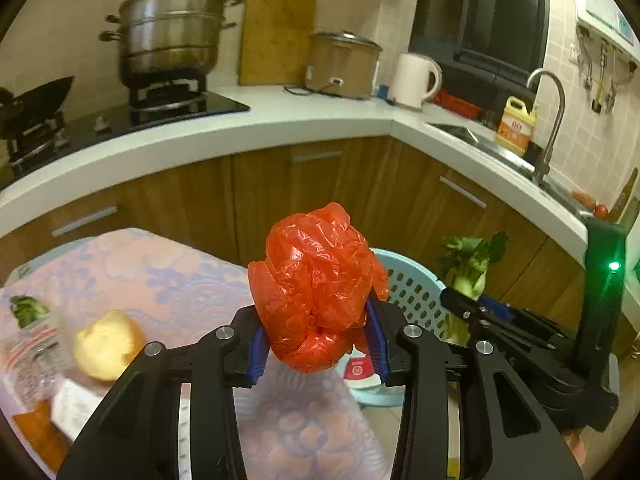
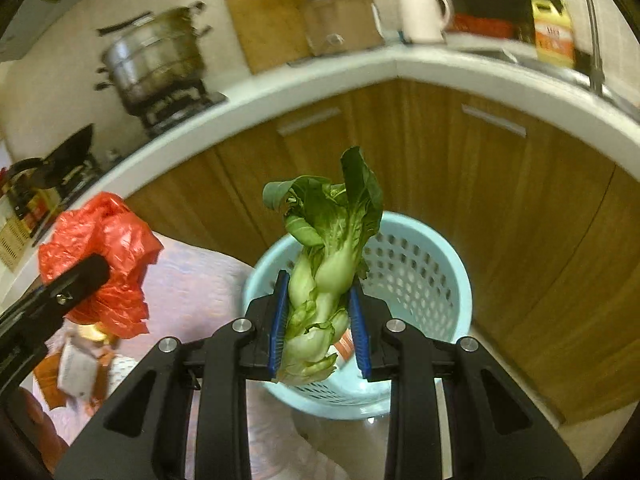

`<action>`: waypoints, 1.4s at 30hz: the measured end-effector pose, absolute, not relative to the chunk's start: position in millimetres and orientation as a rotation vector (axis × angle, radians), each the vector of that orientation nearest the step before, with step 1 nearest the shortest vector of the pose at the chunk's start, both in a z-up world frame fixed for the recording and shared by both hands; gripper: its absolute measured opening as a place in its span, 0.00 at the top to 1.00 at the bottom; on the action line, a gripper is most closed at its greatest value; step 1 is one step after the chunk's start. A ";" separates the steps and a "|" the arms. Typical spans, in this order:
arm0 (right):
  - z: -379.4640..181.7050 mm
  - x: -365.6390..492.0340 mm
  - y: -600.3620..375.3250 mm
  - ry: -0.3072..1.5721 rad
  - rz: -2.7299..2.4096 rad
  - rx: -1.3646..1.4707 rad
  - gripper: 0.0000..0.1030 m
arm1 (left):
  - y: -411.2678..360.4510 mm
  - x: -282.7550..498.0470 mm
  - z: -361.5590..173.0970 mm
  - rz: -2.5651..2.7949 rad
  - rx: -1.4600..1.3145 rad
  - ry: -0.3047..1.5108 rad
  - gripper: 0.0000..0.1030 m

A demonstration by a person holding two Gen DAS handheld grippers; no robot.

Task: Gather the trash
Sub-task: 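Carry the bok choy and red bag to the wastebasket and release both, then return both tools to the table and grasp an orange snack wrapper with the left tool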

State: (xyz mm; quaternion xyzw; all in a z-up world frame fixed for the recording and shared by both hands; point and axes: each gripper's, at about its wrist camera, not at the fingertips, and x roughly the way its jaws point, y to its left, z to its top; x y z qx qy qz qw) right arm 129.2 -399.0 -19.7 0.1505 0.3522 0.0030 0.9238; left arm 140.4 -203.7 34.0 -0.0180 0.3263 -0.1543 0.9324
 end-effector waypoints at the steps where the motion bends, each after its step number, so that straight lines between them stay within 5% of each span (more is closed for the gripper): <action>1: -26.6 134.7 -404.2 0.746 -0.002 0.323 0.76 | -208.6 144.5 30.5 -0.323 -0.033 0.674 0.62; 7: -57.4 165.2 -426.5 0.850 -0.023 0.385 0.75 | -231.2 168.4 10.0 -0.347 -0.001 0.708 0.58; 10: -69.2 175.8 -429.5 0.896 -0.014 0.397 0.72 | -236.6 174.9 0.6 -0.345 0.033 0.723 0.40; 14: -72.2 174.3 -431.6 0.886 -0.016 0.414 0.48 | -231.0 170.9 -3.4 -0.349 0.029 0.726 0.37; 28: -0.6 125.4 -388.2 0.726 0.096 0.341 0.48 | -188.3 109.2 51.6 -0.316 -0.001 0.573 0.36; 42: 33.8 90.9 -267.9 0.665 0.297 0.182 0.48 | -61.4 36.3 83.3 -0.134 -0.120 0.474 0.32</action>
